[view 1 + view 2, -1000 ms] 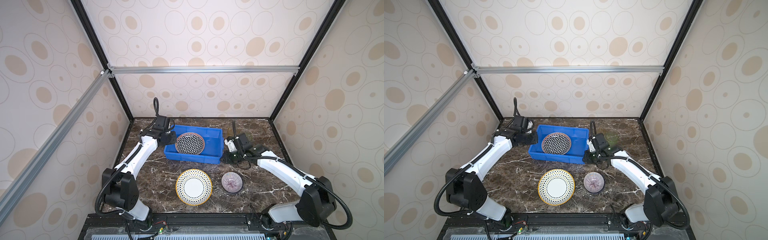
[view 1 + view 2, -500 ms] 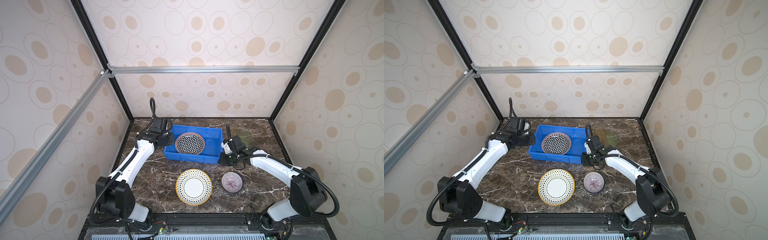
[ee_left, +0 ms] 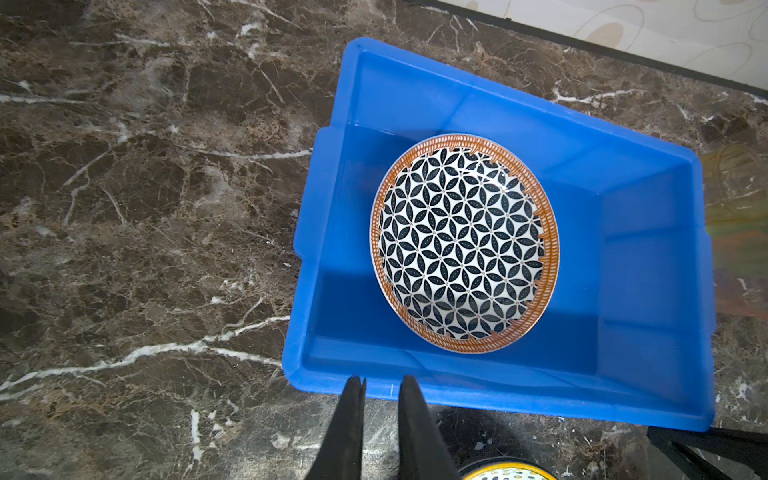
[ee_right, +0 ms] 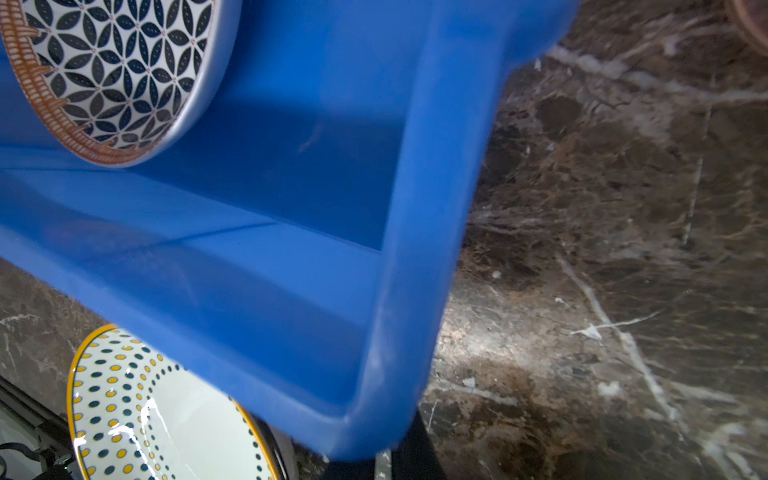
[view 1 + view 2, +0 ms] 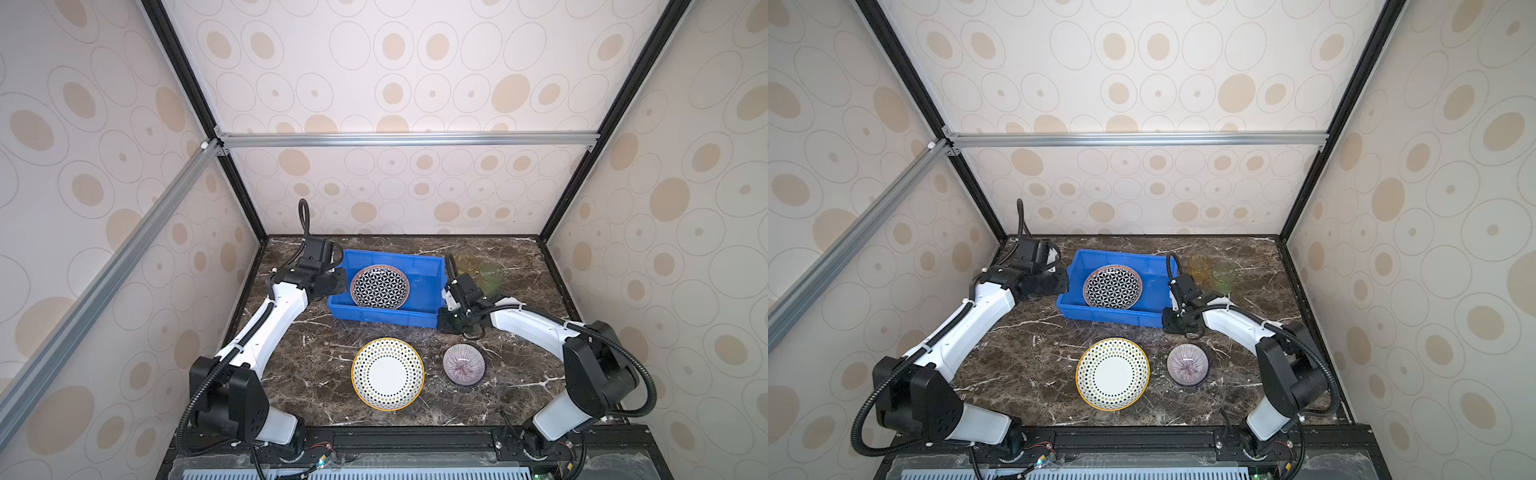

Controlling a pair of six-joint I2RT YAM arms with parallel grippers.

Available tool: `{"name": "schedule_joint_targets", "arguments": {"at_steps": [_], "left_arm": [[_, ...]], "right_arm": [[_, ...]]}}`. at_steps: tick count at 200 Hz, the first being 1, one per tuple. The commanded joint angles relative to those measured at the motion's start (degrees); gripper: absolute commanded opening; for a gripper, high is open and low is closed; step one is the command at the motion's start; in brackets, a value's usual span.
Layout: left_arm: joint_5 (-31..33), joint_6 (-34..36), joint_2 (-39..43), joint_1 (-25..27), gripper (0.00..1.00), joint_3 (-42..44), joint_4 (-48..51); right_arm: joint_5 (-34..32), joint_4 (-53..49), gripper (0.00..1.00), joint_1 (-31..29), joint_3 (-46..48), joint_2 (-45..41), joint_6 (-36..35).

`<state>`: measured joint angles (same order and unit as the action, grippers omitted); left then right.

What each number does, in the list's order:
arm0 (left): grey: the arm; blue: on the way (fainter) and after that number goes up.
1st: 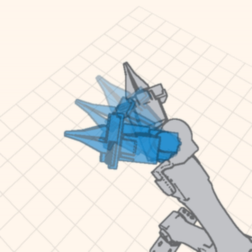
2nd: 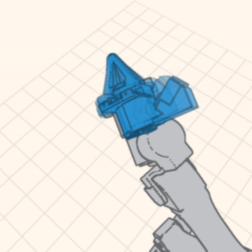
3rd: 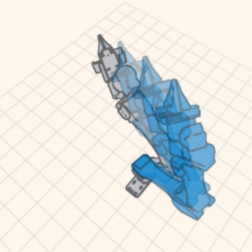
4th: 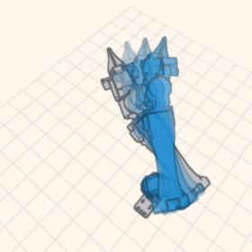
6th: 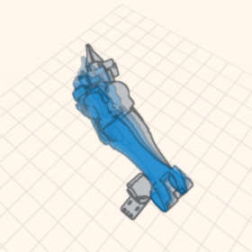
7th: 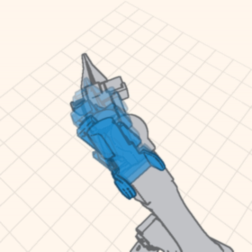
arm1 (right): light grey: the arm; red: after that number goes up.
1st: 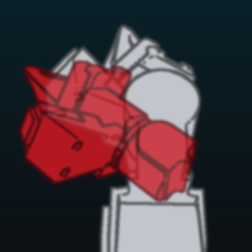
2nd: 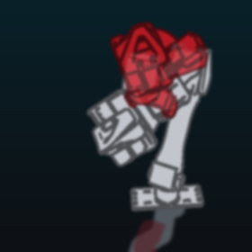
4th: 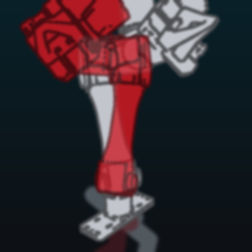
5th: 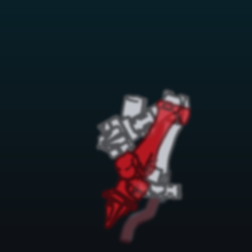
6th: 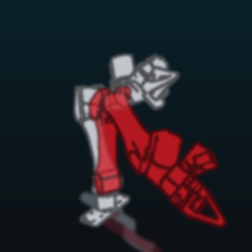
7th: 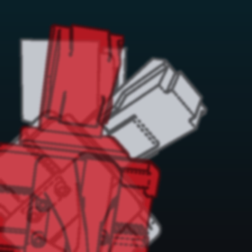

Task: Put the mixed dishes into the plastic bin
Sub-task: 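Raise the left gripper out of the bin while right gripper shifts nearer, then move both grippers toward the yellow-rimmed dotted plate on the table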

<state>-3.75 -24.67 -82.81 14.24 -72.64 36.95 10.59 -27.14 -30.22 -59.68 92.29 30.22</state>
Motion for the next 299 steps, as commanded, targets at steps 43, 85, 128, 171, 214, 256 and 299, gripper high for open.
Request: {"name": "schedule_joint_targets", "arguments": {"at_steps": [43, 85, 128, 171, 214, 256, 299], "left_arm": [[-1.66, -1.27, 4.21, -0.26, 0.18, 3.01, 0.21], [-4.39, -0.59, 5.06, -0.23, 0.20, 4.47, 1.07], [-4.34, -0.39, 7.35, -0.18, 0.20, 7.47, 2.29], [-8.34, 0.82, 9.69, -0.07, 0.27, 9.92, 4.77], [-7.04, 1.80, 12.36, 0.41, 0.29, 14.13, 7.71], [-8.09, 1.18, 14.06, 3.07, 0.32, 18.29, 8.81], [-8.04, -1.45, 15.61, 7.13, 0.32, 21.28, 7.53]], "right_arm": [[-2.59, -0.64, 0.12, 0.68, -3.89, 2.09, -2.52], [-1.97, -0.10, 0.12, 1.96, -4.74, 3.24, -3.14], [-1.87, -1.08, 0.13, 3.06, -6.43, 4.12, -4.79], [-1.89, -1.17, 0.15, 3.32, -7.24, 4.25, -5.78], [-1.22, -2.00, 0.17, 3.40, -7.95, 3.96, -6.84], [0.66, -3.58, 0.24, 3.32, -7.37, 1.46, -6.70], [2.33, -6.46, 0.30, 3.32, -7.03, -2.77, -6.51]]}}
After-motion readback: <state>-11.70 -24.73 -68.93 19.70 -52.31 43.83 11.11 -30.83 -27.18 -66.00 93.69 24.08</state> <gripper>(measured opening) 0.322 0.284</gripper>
